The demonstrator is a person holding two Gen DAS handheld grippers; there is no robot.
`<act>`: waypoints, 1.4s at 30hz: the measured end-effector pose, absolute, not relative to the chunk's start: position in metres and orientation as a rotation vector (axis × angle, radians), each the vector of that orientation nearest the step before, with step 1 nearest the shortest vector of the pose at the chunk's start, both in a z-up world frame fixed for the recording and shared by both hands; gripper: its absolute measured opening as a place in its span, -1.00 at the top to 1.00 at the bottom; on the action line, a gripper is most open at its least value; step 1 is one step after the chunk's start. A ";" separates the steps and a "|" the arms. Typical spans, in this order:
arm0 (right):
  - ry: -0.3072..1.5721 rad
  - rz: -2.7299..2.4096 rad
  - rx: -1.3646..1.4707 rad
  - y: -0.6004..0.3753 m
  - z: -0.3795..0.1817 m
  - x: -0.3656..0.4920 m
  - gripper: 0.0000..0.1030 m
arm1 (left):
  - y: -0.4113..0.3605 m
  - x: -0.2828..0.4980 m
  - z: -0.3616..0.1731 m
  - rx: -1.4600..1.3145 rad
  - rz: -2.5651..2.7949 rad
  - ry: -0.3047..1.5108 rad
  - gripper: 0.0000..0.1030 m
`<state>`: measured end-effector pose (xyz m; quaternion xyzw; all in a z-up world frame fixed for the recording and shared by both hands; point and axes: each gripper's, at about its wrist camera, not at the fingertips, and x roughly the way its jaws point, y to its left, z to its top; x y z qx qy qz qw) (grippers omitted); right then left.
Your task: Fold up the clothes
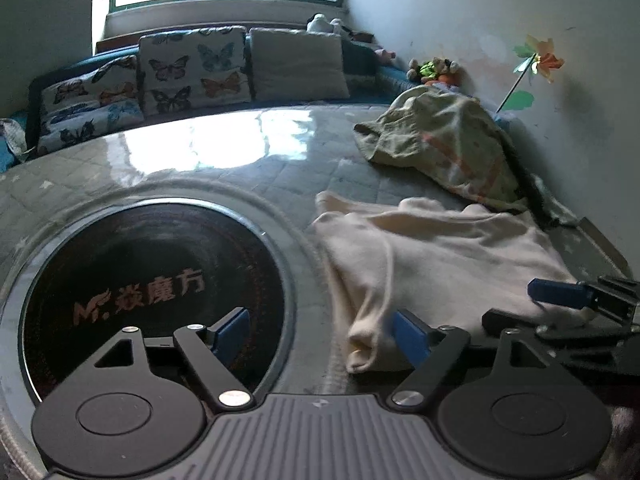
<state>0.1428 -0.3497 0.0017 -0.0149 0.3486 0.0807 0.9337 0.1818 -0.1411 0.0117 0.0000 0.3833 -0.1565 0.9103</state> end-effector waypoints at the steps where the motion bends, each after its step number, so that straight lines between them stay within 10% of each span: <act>1: 0.724 0.168 -0.044 -0.345 -0.001 0.143 -0.37 | -0.141 0.182 0.009 0.003 -0.321 0.797 -0.60; 17: 0.716 0.143 -0.027 -0.326 0.011 0.191 -0.62 | -0.102 0.164 0.022 -0.018 -0.291 0.731 -1.00; 42: 0.709 0.137 -0.136 -0.282 -0.004 0.179 -0.93 | -0.070 0.151 0.033 -0.082 -0.272 0.677 -1.00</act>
